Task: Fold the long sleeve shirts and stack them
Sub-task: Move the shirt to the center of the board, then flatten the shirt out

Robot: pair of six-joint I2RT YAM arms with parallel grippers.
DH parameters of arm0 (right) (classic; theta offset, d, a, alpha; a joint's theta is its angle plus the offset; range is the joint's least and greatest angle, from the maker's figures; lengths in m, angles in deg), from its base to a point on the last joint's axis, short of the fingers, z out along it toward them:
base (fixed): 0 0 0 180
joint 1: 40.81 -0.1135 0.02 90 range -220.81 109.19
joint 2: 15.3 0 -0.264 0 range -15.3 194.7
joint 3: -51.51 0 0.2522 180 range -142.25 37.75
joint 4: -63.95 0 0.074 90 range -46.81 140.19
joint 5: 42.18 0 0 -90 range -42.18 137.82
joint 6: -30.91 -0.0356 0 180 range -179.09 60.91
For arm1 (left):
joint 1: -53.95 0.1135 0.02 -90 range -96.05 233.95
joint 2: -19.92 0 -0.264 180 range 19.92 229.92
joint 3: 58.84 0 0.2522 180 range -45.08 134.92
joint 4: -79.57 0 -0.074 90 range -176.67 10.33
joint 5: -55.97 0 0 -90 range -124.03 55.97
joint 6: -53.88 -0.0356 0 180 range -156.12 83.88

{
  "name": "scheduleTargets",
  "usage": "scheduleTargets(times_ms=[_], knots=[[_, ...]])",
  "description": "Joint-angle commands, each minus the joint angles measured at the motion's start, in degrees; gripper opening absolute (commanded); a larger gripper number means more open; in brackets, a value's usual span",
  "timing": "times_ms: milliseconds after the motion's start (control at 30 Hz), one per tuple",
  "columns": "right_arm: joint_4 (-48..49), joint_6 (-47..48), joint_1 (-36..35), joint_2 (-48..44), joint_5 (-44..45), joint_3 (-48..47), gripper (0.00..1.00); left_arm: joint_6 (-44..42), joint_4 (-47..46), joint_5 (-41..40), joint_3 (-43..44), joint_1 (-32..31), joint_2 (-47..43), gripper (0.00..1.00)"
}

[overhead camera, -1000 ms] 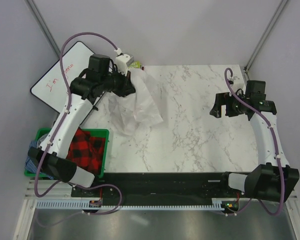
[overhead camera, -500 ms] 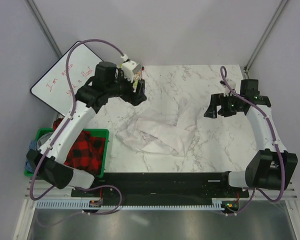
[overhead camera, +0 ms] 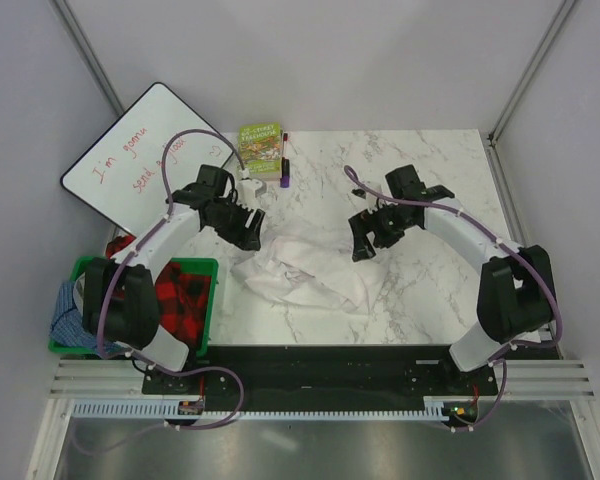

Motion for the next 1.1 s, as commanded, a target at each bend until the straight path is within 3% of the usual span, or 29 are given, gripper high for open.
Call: scheduleTargets(times_ms=[0, 200, 333, 500, 600, 667, 700, 767, 800, 867, 900, 1000, 1067], knots=[[5.9, -2.5, -3.0, 1.9, -2.8, -7.2, 0.93, 0.6, -2.4, 6.3, -2.9, 1.4, 0.5, 0.71], [10.8, -3.8, -8.7, 9.4, -3.5, -14.1, 0.88, -1.5, -2.8, 9.6, -9.5, 7.6, -1.7, 0.69], [11.7, -3.7, -14.4, 17.2, -2.2, -20.0, 0.82, -5.2, -2.3, 10.7, -12.2, 8.4, -2.3, 0.67], [11.6, -3.4, -16.2, 23.2, -2.4, -21.8, 0.72, -5.1, -2.4, 12.1, -12.6, 8.6, -1.5, 0.63], [11.3, -2.6, -16.3, 23.0, -2.9, -19.7, 0.69, -4.9, -2.3, 13.8, -12.2, 8.6, -0.4, 0.54], [10.8, -2.3, -16.2, 22.3, -3.1, -18.3, 0.65, -5.3, -2.3, 15.3, -12.1, 8.6, 0.1, 0.4], [10.8, -2.3, -16.3, 21.5, -3.7, -17.3, 0.6, -5.2, -2.2, 15.6, -11.6, 8.6, 0.5, 0.27], [10.3, -1.9, -16.3, 21.2, -4.6, -17.0, 0.53, -5.3, -1.6, 16.7, -10.8, 8.6, 1.4, 0.15], [9.9, -1.8, -16.3, 21.3, -5.0, -17.6, 0.46, -5.2, -1.1, 17.0, -10.1, 8.6, 1.4, 0.02], [8.3, -1.3, -16.3, 21.8, -5.0, -19.1, 0.34, -5.2, -0.4, 18.4, -9.7, 8.6, 1.1, 0.02], [6.8, -0.8, -16.3, 21.8, -4.9, -20.9, 0.22, -4.9, -0.4, 18.7, -9.5, 8.6, 0.7, 0.02], [6.0, -0.4, -16.3, 21.1, -3.3, -22.7, 0.02, -4.4, -0.4, 19.0, -9.4, 8.8, -2.1, 0.02], [6.0, -0.1, -16.3, 20.3, -2.1, -22.9, 0.0, -4.0, -0.5, 19.0, -9.3, 9.3, -3.3, 0.02]])
